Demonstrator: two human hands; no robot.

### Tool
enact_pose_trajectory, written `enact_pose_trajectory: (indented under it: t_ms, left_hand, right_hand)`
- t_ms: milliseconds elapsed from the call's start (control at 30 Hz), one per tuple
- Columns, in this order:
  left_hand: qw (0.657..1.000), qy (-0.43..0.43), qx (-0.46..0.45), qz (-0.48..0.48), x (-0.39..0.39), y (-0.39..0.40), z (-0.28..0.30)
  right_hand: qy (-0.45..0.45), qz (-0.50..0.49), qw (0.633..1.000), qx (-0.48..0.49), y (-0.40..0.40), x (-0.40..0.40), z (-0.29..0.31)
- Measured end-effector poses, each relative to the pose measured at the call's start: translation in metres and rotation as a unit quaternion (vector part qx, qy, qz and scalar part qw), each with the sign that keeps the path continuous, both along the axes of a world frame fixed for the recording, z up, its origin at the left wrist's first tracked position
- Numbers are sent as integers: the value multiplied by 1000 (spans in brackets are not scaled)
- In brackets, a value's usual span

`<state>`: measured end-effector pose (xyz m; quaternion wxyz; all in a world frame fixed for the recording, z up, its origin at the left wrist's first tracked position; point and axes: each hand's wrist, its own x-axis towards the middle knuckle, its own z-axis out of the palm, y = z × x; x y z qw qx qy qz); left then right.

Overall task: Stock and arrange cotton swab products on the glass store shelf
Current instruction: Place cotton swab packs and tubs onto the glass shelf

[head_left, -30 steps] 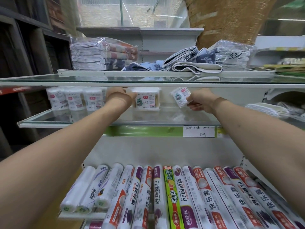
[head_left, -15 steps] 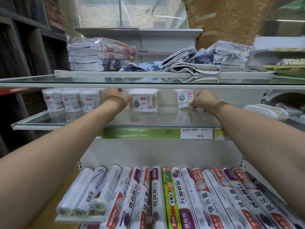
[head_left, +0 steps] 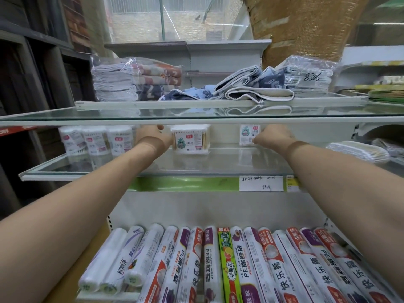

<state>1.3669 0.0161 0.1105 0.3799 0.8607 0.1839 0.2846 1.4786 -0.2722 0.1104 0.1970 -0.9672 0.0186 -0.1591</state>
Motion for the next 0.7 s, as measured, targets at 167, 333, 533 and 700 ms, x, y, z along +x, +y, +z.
enact_pose_trajectory:
  t_ms: [167,333,533,700]
  left_hand:
    - [1000,10,8,-5,3,-1,-3]
    - [1000,19,14,2,3,-3,-1]
    - [999,35,25,17,1,-11,4]
    - [999,24,15,17,-3,-15,3]
  right_hand:
    - [19,0,1000,-19,-2,3,-2]
    - [17,8,999,-38,-6,-1,-2]
    - [-25,-12,997,-76,-22,-17,-2]
    - [-38,-67,990,-116,-47,-35,2]
